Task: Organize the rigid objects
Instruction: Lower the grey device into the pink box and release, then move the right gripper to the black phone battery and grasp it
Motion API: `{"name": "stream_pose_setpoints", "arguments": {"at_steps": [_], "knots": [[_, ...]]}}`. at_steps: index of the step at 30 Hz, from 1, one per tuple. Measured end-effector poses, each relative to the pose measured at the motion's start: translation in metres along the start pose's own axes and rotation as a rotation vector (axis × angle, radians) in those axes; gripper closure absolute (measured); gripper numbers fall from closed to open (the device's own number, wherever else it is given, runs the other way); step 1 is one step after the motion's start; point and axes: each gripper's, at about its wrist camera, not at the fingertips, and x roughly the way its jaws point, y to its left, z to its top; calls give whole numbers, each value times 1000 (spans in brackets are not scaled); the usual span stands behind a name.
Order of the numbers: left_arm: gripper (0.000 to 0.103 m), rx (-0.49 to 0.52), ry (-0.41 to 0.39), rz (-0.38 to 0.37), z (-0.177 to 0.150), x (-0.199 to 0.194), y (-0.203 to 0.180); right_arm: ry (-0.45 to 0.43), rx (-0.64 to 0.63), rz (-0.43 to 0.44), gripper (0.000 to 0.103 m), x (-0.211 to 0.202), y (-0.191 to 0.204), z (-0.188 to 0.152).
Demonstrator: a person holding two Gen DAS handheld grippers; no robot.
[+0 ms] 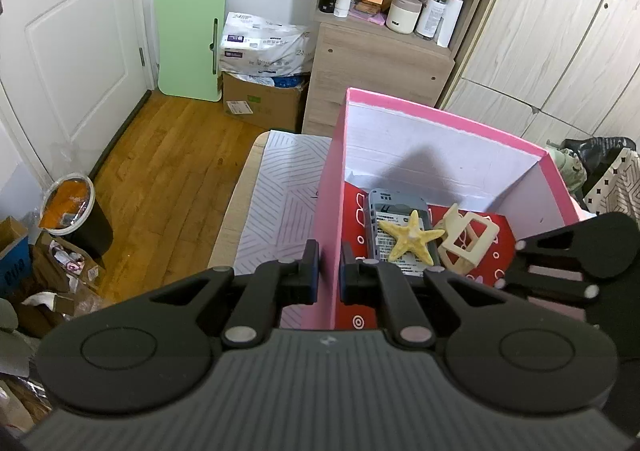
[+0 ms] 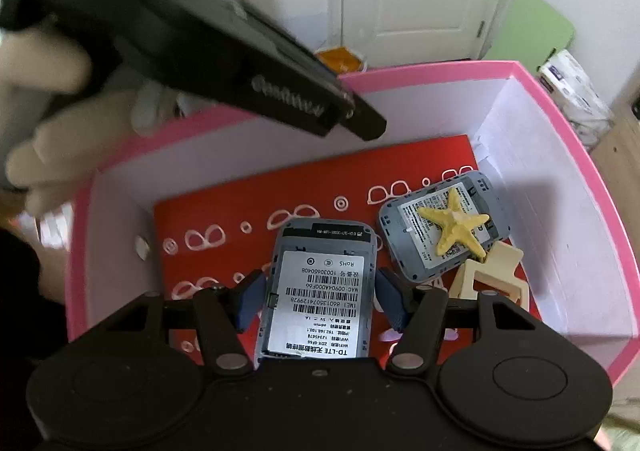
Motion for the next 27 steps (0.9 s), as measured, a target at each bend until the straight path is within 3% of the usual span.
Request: {"name": "stream_pose_setpoints", "arguments": {"at_steps": [3, 6, 15, 18, 27], "knots": [[95, -9, 0, -6, 0, 0, 1, -6, -6, -45, 38, 0, -2, 1], [95, -8, 0, -5, -1, 0, 1, -83, 34, -43, 38, -17, -3, -5], [95, -8, 0, -3, -1, -1, 1, -430, 292, -98, 38, -101, 0, -64], [95, -6, 0, -1, -1, -1, 2, -502, 385, -137, 38, -120, -1, -87], [95, -3, 0, 2, 0, -1, 0, -555, 608, -271, 38, -133, 3, -160]]}}
